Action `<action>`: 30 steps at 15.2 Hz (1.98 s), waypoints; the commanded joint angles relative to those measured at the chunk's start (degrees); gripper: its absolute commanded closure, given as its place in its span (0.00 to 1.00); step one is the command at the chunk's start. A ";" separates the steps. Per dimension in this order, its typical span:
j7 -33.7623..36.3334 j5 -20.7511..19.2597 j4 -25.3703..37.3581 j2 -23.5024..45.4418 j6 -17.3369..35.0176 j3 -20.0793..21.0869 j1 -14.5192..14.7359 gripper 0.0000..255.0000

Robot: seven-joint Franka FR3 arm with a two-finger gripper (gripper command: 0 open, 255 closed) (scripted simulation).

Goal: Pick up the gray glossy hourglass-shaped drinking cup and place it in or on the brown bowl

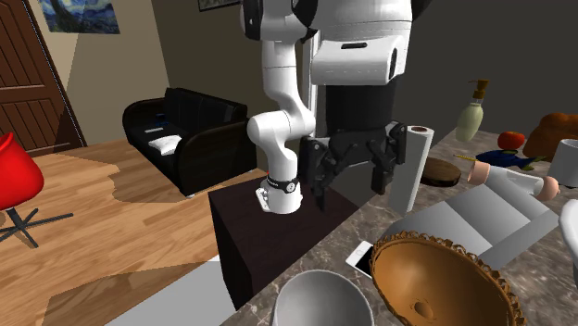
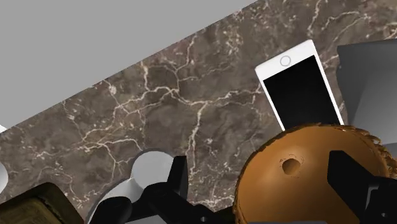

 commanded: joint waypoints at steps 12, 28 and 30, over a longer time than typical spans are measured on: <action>-7.13 10.22 19.65 21.31 1.55 -2.88 -4.92 0.00; -7.38 10.50 16.77 21.76 4.84 -2.69 -4.68 1.00; -7.38 10.51 16.79 21.77 4.83 -2.69 -4.68 1.00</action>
